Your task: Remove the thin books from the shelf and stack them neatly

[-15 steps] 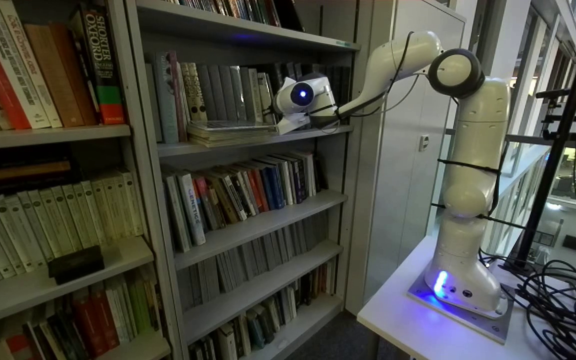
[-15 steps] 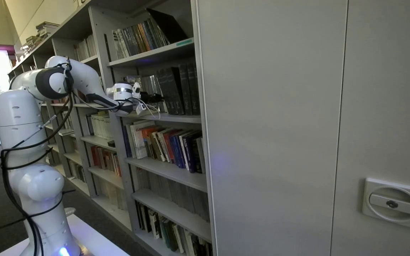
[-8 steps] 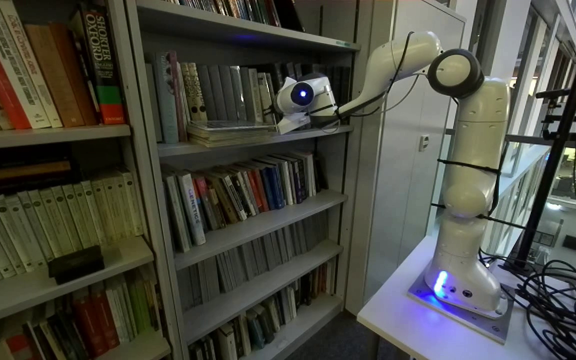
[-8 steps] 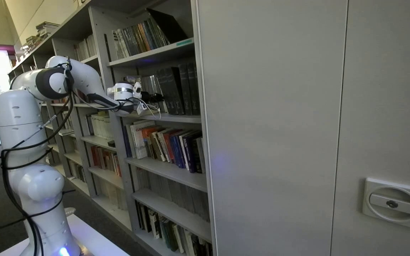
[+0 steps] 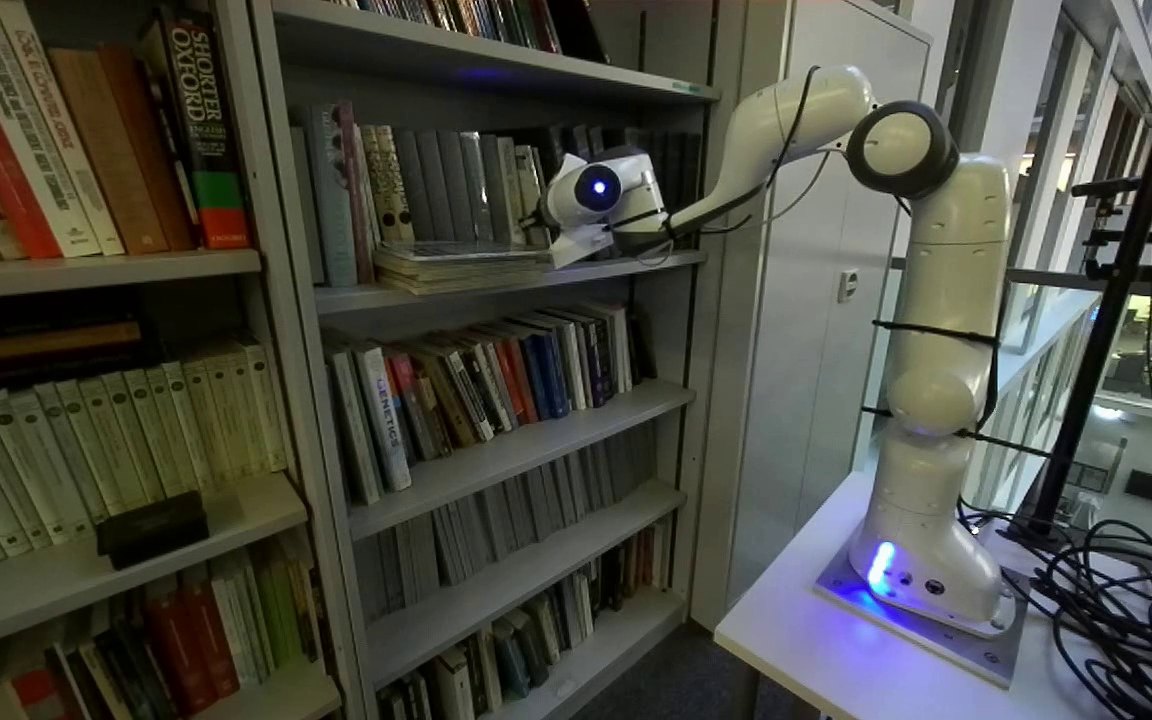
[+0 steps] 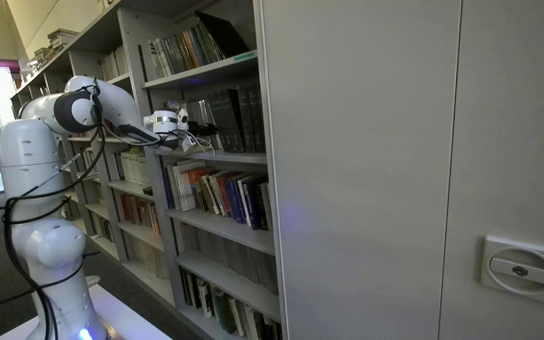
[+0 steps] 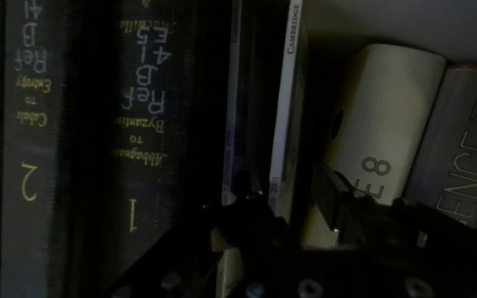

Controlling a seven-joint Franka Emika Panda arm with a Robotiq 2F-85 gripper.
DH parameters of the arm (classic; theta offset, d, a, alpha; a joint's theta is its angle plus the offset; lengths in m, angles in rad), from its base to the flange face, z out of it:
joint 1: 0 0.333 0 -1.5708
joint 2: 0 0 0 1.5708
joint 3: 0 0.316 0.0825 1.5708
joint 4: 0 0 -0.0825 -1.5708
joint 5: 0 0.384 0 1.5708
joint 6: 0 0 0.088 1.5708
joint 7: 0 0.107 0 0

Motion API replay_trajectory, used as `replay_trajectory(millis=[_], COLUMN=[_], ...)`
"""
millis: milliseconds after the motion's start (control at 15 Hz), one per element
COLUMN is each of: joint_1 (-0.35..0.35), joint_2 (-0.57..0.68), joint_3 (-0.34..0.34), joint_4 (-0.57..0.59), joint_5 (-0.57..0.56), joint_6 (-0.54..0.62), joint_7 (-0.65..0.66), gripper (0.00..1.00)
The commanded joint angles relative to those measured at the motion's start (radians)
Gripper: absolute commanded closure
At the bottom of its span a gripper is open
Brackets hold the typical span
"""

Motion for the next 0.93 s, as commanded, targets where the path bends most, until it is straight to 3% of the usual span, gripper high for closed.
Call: replay_trajectory(millis=[0,67,133,200,333,867], joint_1=[0.023,0.023,0.022,0.022,0.02,0.011], joint_2=[0.052,0.056,0.058,0.059,0.055,-0.04], joint_3=[-0.017,-0.019,-0.02,-0.021,-0.024,-0.027], joint_4=[0.082,0.088,0.09,0.092,0.088,-0.016], joint_5=[-0.023,-0.022,-0.023,-0.024,-0.023,0.056], joint_6=[-0.02,-0.02,-0.017,-0.017,-0.017,0.021], joint_7=[-0.041,-0.046,-0.05,-0.052,-0.048,-0.027], gripper=[0.59,0.61,0.84,0.84,1.0,0.97])
